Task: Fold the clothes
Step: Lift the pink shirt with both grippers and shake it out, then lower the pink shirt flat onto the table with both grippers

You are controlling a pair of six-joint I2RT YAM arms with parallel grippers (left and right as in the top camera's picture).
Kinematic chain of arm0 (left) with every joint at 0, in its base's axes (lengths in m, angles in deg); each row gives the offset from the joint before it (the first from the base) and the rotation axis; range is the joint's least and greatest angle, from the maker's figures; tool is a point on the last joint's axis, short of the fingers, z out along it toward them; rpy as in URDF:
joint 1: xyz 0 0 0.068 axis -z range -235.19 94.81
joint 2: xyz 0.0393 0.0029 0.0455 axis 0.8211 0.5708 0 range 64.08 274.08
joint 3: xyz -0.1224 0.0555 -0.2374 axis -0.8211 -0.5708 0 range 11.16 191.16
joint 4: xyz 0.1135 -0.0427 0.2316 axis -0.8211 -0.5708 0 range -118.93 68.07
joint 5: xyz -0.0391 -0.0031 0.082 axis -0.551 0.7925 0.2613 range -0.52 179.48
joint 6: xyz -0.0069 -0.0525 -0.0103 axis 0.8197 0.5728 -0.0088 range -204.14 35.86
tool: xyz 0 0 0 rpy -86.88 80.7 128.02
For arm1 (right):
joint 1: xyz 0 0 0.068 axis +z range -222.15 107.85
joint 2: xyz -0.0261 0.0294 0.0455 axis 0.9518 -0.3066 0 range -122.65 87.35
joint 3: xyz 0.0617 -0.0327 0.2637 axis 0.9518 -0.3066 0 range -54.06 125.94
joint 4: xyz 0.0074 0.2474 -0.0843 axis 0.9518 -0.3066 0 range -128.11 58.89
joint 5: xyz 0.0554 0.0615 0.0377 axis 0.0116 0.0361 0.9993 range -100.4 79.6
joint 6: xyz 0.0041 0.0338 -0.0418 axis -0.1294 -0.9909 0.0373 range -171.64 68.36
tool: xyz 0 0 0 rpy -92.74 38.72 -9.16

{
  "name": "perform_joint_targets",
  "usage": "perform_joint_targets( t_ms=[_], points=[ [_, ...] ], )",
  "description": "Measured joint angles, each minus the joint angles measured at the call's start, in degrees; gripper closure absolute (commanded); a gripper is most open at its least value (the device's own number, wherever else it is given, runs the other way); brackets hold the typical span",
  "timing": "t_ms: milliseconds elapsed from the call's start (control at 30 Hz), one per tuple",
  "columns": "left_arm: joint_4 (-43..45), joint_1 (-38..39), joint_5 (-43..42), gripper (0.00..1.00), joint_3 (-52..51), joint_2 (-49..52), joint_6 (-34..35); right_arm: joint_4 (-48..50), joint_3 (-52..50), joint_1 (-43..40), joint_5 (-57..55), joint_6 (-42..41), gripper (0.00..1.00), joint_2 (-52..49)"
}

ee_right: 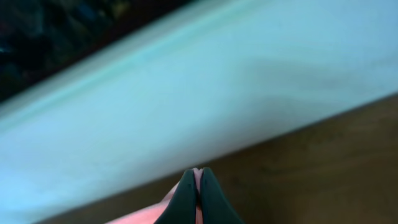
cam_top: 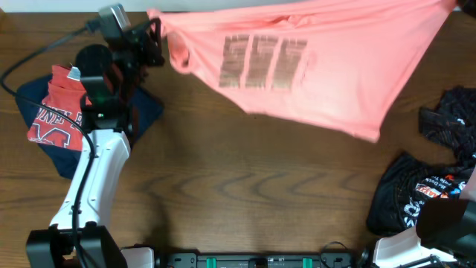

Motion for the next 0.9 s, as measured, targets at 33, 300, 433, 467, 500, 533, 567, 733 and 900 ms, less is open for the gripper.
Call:
perform_joint_targets(
  t_ms=[33, 300, 433, 467, 500, 533, 567, 733, 900],
  points=[
    [-0.13, 0.0, -0.33, 0.94, 1.46, 0.0, 0.33, -1.01, 1.29, 0.0, 0.02, -0.42, 0.99, 0.39],
    [-16.7, -0.55, -7.13, 0.94, 7.89, -1.68, 1.6, -21.31, 5.46, -0.26, -5.29, 1.95, 0.99, 5.64],
    [-39.19, -0.9, -10.19, 0.94, 7.8, -1.44, -0.26, -36.37, 5.53, -0.26, -8.96, 5.25, 0.99, 5.57],
    [-46.25, -0.92, -10.69, 0.94, 7.76, -1.33, -2.03, -40.11, 5.22, -0.26, -9.88, 5.92, 0.99, 5.44],
    [-51.43, -0.94, -10.95, 0.94, 7.61, -1.22, -3.48, -43.52, 4.81, -0.26, -10.84, 6.43, 0.99, 5.31],
    [-55.76, -0.96, -11.15, 0.94, 7.39, -1.11, -4.7, -46.8, 3.98, -0.26, -11.98, 6.95, 0.99, 5.25],
    [-60.02, -0.96, -10.97, 0.94, 7.37, -1.03, -6.08, -48.96, 3.13, -0.26, -13.0, 7.19, 0.99, 5.22],
    [-80.28, -0.96, -6.64, 0.94, 7.32, -0.98, -12.66, -53.88, -6.82, -0.26, -19.34, 8.0, 0.99, 5.11],
    [-92.19, -0.96, 1.11, 0.94, 7.23, -0.98, -15.43, -53.77, -17.33, -0.48, -24.9, 6.16, 0.99, 4.5]
  ],
)
